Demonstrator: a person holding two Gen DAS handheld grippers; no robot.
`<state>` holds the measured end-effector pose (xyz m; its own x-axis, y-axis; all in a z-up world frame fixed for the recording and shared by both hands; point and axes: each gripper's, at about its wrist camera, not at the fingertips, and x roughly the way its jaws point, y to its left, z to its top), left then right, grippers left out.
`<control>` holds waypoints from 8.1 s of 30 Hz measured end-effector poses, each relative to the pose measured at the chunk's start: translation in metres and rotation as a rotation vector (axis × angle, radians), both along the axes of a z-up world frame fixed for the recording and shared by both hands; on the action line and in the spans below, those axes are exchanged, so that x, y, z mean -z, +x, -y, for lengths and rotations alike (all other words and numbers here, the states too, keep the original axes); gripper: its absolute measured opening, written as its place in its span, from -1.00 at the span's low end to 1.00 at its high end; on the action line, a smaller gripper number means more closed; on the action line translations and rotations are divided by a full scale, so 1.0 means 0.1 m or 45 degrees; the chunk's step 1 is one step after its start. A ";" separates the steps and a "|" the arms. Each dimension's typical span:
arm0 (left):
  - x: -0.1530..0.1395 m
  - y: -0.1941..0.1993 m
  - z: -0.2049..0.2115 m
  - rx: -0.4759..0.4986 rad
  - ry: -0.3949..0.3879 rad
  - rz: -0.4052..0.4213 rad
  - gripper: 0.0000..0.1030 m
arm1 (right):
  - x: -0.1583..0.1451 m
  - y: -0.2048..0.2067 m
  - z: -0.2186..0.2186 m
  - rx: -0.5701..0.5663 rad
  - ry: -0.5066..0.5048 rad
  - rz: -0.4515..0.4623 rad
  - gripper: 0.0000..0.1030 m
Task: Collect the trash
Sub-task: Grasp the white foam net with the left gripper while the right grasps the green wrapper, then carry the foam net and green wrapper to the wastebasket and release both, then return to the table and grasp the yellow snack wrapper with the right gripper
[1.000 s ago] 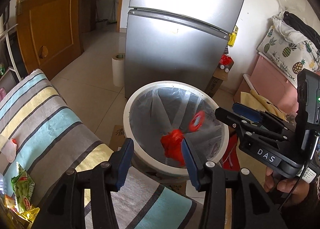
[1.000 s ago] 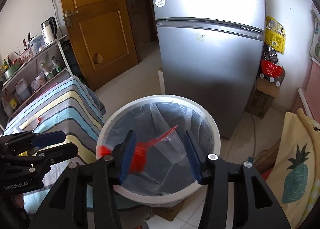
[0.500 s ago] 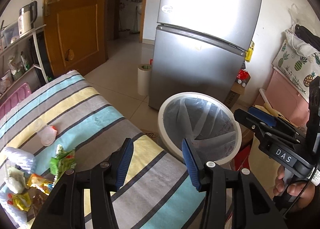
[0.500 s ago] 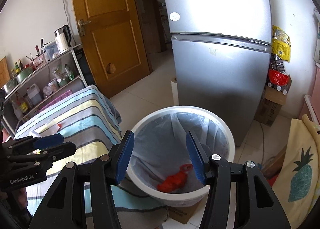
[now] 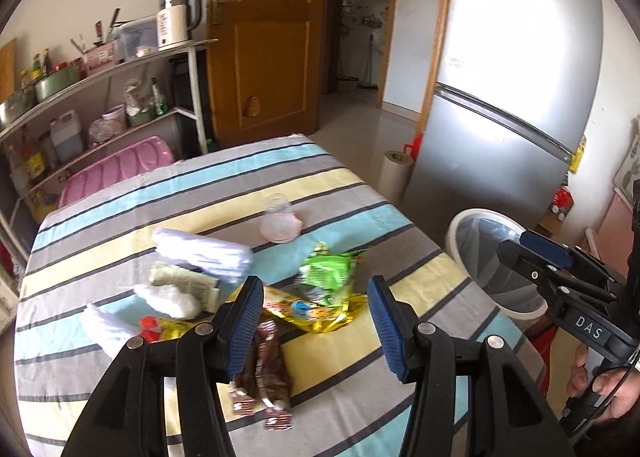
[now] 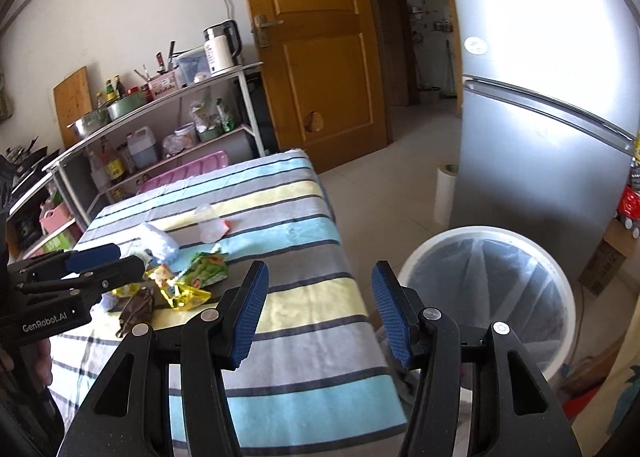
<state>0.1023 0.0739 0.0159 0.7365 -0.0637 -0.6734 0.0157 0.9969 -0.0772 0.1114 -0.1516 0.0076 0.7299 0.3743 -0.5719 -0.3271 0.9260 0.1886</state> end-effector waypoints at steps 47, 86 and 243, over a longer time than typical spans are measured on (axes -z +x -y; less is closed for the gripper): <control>0.77 -0.02 -1.73 -0.522 -0.265 -0.250 -0.04 | 0.58 0.67 -1.30 -0.208 -0.165 -0.293 -0.26; -0.14 -0.19 -1.19 -0.276 -0.144 0.064 -0.52 | 0.12 0.45 -0.81 -0.150 0.074 -0.108 -0.38; 0.77 0.07 -1.25 -0.325 -0.179 -0.212 -0.15 | 0.66 0.48 -1.57 -0.502 -0.219 -0.261 -0.51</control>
